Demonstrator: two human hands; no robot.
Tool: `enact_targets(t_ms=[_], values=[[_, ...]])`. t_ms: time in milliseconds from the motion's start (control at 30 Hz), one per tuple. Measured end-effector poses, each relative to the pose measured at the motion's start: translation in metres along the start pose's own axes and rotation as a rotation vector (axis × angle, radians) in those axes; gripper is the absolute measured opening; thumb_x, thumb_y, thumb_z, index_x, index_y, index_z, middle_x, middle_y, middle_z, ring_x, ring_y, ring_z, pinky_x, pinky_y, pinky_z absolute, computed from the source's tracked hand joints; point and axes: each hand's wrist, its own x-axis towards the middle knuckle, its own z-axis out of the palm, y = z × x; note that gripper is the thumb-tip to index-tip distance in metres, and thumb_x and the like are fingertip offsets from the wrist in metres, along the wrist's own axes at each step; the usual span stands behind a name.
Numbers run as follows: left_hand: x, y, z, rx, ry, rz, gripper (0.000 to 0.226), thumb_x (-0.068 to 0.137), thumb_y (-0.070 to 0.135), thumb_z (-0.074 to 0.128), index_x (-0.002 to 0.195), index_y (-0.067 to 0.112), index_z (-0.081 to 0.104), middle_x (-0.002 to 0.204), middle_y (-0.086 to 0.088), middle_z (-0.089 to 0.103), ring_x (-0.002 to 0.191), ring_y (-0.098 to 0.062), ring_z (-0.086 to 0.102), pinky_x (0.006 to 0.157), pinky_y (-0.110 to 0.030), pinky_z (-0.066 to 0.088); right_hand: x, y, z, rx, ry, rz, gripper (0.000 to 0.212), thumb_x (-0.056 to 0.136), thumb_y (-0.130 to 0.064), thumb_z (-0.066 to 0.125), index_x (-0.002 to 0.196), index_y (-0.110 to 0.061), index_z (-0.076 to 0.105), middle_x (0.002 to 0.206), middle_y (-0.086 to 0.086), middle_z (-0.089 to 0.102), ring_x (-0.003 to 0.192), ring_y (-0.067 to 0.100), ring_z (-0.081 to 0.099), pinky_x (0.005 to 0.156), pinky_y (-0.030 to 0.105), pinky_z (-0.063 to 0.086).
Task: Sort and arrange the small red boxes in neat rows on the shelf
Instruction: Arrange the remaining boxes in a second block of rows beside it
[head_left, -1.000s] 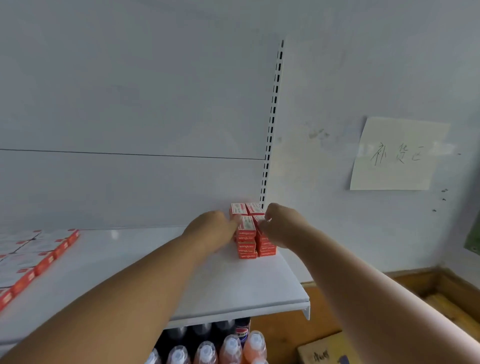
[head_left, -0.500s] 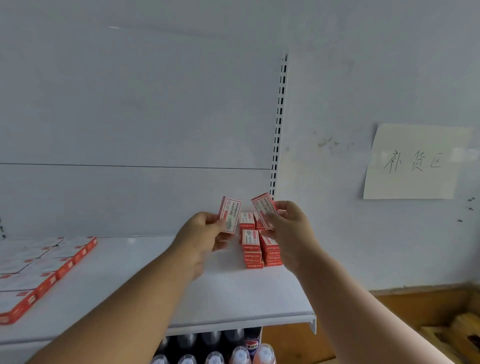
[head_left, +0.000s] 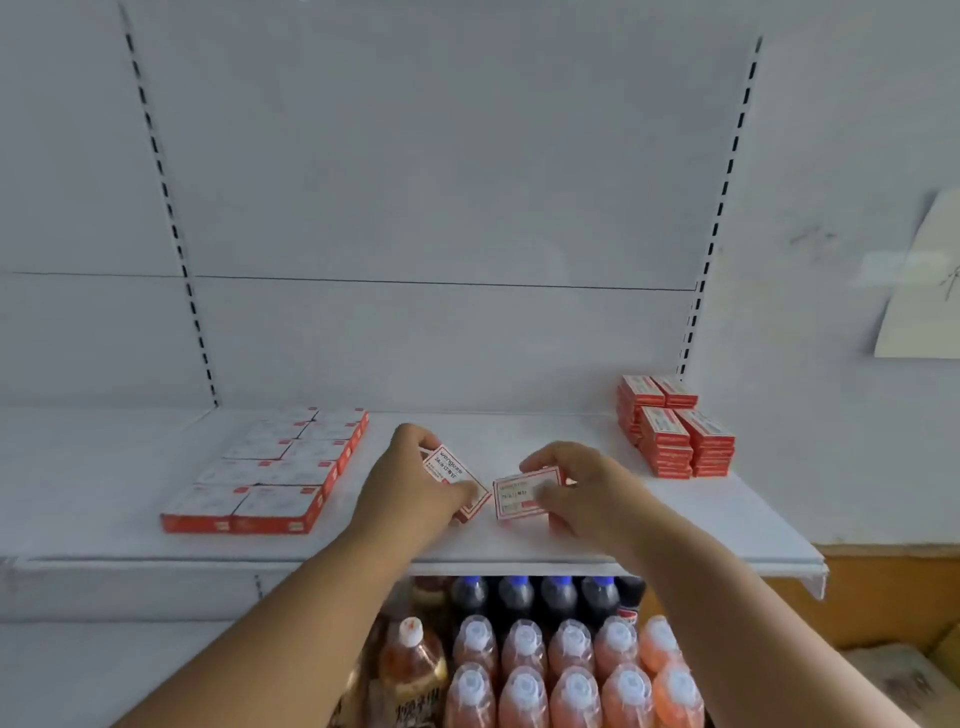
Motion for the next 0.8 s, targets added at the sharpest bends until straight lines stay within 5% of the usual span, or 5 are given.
enact_targets(t_ms=[167,367,467,633,800], values=[[-0.004,-0.009,-0.015,0.589,0.028,0.259,0.048,0.087,0.051,0.062,0.125,0.028,0.042,0.121,-0.001,0.058,0.102,-0.020,0.059,0.070,-0.025,0.048,-0.003,-0.003,0.011,-0.576,0.031,-0.092,0.033,0.092,-0.033,0.053,0.125,-0.035,0.060,0.118,-0.003,0.054,0.092,0.016,0.059,0.075,0.024,0.048],[-0.007,-0.018,-0.036,0.734,-0.266,0.364,0.057,0.091,0.060,0.050,0.141,0.035,0.039,0.145,0.007,0.041,0.133,-0.018,0.037,0.105,-0.038,0.037,-0.012,0.000,0.000,-0.690,-0.058,-0.089,0.049,0.089,-0.037,0.064,0.136,-0.035,0.053,0.119,-0.007,0.049,0.101,0.012,0.052,0.086,0.025,0.040],[-0.007,-0.020,-0.039,0.727,-0.376,0.426,0.048,0.088,0.052,0.061,0.133,0.043,0.047,0.132,0.013,0.051,0.122,-0.013,0.041,0.100,-0.035,0.041,-0.015,-0.001,-0.002,-0.721,-0.052,-0.104,0.048,0.089,-0.038,0.065,0.135,-0.034,0.055,0.121,-0.007,0.051,0.098,0.010,0.051,0.081,0.023,0.042],[-0.004,-0.018,-0.020,0.626,-0.290,0.476,0.037,0.083,0.055,0.066,0.116,0.039,0.062,0.104,0.013,0.058,0.100,-0.012,0.046,0.082,-0.028,0.044,-0.019,-0.002,0.000,-0.675,-0.066,-0.100,0.046,0.088,-0.036,0.066,0.133,-0.035,0.057,0.111,-0.012,0.050,0.085,0.016,0.063,0.075,0.035,0.058],[-0.001,-0.012,-0.006,0.666,-0.236,0.495,0.034,0.082,0.061,0.064,0.109,0.041,0.063,0.100,0.015,0.060,0.099,-0.012,0.043,0.078,-0.030,0.044,-0.013,0.001,-0.008,-0.700,-0.073,-0.139,0.045,0.089,-0.033,0.065,0.133,-0.034,0.058,0.113,-0.013,0.052,0.094,0.010,0.055,0.083,0.025,0.047]])
